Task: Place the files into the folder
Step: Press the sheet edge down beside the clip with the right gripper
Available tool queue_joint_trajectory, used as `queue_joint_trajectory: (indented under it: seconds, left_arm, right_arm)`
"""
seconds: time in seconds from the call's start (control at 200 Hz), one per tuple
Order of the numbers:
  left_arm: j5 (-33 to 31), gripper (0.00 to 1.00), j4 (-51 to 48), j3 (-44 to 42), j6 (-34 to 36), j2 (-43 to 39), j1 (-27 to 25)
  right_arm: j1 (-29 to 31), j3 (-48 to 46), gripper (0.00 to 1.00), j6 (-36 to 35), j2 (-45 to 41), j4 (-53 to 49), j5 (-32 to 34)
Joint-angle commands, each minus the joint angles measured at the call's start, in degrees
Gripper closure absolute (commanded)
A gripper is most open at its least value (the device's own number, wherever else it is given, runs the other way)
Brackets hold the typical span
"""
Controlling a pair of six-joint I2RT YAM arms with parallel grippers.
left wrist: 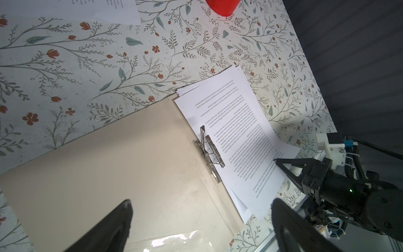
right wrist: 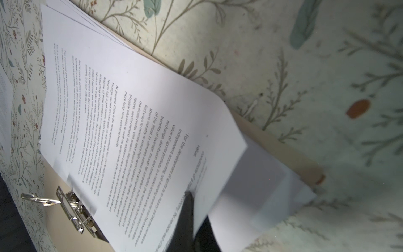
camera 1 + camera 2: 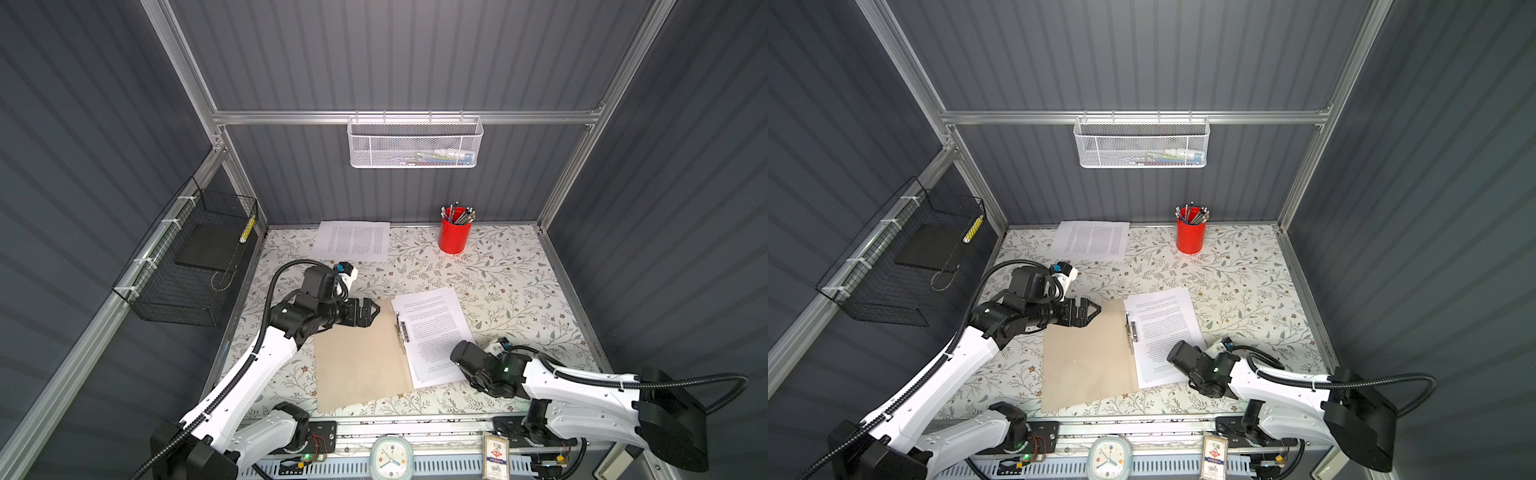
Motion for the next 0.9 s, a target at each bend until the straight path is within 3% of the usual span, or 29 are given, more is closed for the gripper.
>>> queue_joint_trajectory:
  seconds: [0.0,0.895]
  left_arm:
    - [1.7,0.00,-0.2,-0.6,-0.4,-1.2,0.3]
    - [2.5,0.00,0.2,-0.9,-0.8,-1.8,0.3]
  right_arm:
    - [1.0,1.4,0.99,2.0,0.2,-2.9,2.5]
    - [3.8,3.9,0.91,5.3,6.1,-3.6,3.2]
